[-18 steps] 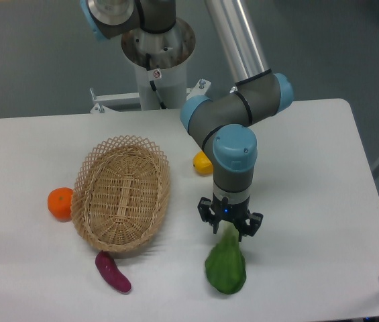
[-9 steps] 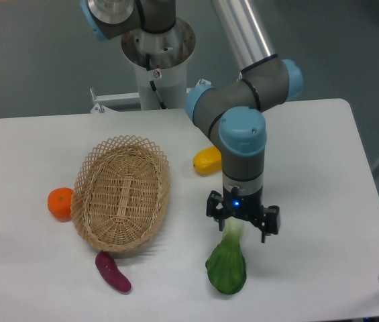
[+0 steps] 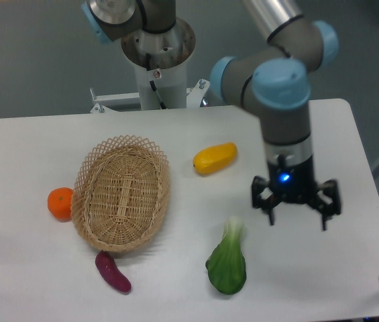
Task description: Place the green vegetable on the table
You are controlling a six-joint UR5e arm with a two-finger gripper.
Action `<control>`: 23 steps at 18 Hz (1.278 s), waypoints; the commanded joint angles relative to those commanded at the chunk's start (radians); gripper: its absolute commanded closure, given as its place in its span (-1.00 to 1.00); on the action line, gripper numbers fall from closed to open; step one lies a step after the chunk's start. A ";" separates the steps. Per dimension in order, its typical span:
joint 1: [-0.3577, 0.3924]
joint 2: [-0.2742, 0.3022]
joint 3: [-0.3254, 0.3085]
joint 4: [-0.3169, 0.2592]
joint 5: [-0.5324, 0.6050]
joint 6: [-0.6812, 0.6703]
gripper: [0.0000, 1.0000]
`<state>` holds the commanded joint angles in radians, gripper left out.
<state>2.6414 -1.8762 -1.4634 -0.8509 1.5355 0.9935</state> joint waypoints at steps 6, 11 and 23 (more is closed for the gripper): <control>0.110 0.080 -0.012 -0.187 -0.020 0.288 -1.00; 0.183 0.111 -0.023 -0.310 -0.073 0.548 -1.00; 0.170 0.111 -0.049 -0.300 -0.091 0.565 -1.00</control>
